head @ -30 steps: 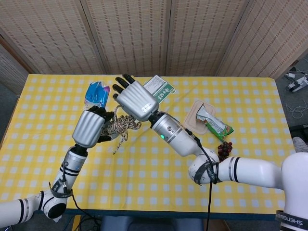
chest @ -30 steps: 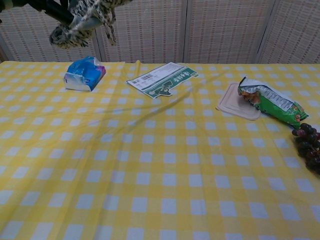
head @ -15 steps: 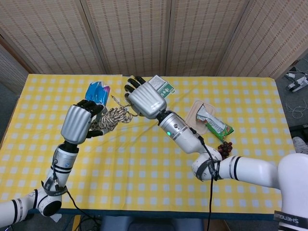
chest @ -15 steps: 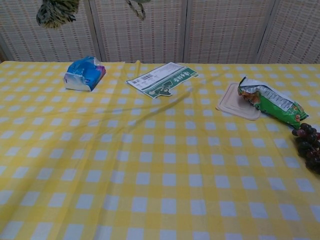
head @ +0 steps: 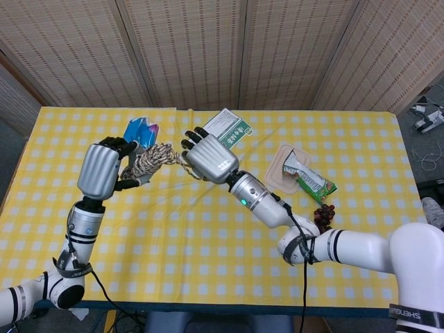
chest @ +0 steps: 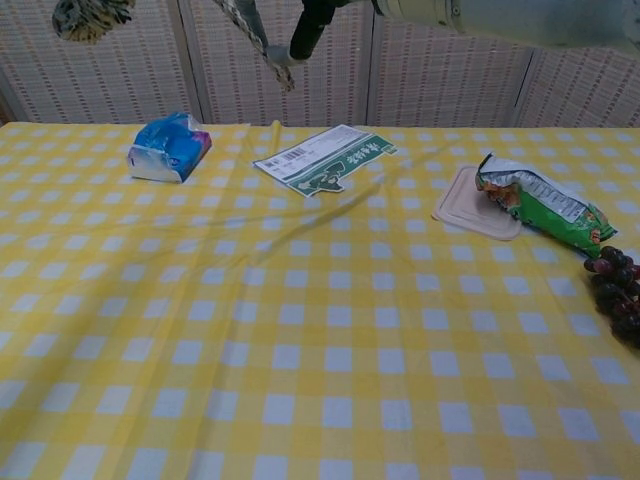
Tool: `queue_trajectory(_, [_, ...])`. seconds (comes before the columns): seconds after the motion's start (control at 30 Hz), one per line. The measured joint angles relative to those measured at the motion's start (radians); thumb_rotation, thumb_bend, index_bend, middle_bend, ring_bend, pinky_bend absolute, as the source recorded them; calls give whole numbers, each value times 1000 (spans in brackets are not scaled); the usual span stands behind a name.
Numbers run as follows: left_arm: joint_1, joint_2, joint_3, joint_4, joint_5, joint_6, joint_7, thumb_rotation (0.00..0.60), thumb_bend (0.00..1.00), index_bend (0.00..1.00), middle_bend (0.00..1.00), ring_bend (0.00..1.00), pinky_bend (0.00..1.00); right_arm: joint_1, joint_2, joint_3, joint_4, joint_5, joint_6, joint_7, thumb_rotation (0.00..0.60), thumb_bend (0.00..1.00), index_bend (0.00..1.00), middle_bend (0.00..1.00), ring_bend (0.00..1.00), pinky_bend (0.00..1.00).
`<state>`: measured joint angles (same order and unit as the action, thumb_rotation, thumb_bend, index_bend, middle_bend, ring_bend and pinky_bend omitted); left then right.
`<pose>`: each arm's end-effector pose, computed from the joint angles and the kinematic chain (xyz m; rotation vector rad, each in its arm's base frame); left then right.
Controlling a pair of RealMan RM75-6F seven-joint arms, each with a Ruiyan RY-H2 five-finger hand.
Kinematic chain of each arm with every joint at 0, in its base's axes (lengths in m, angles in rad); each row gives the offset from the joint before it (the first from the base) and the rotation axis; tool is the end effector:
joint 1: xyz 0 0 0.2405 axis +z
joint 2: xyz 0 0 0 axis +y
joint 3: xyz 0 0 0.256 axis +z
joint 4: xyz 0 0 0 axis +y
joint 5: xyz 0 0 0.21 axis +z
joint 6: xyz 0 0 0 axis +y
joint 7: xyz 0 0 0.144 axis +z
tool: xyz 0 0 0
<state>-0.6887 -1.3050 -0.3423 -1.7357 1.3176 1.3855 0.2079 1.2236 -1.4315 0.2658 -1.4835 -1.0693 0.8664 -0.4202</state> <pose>-0.0912 0.3462 0.1338 -1.4587 -0.6411 -1.4965 0.0355 -0.4043 0.0278 2.0809 -0.4062 1.1327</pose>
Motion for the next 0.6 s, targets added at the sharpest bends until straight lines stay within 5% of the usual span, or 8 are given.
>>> queue_trajectory(0.07, [2, 8, -2, 1, -8, -8, 10, 538, 241, 697, 716, 530, 510, -5, 3, -6, -5, -3, -7, 2, 600, 445, 519, 262, 161, 168])
queue_trajectory(0.13, [4, 14, -2, 0, -15, -14, 16, 540, 241, 697, 716, 530, 510, -8, 11, -11, -19, 4, -12, -6, 600, 371, 259, 180, 138, 165])
queue_trajectory(0.23, [7, 23, 0, -1, -24, -24, 26, 549, 241, 697, 716, 530, 510, -17, 31, -17, -56, 31, -15, -30, 600, 269, 15, 77, 79, 145])
queue_trajectory(0.6, [24, 49, 25, 18, -44, -53, 75, 562, 241, 696, 716, 528, 510, -132, 171, -67, -281, 66, 99, -94, 600, 230, 0, 19, 44, 136])
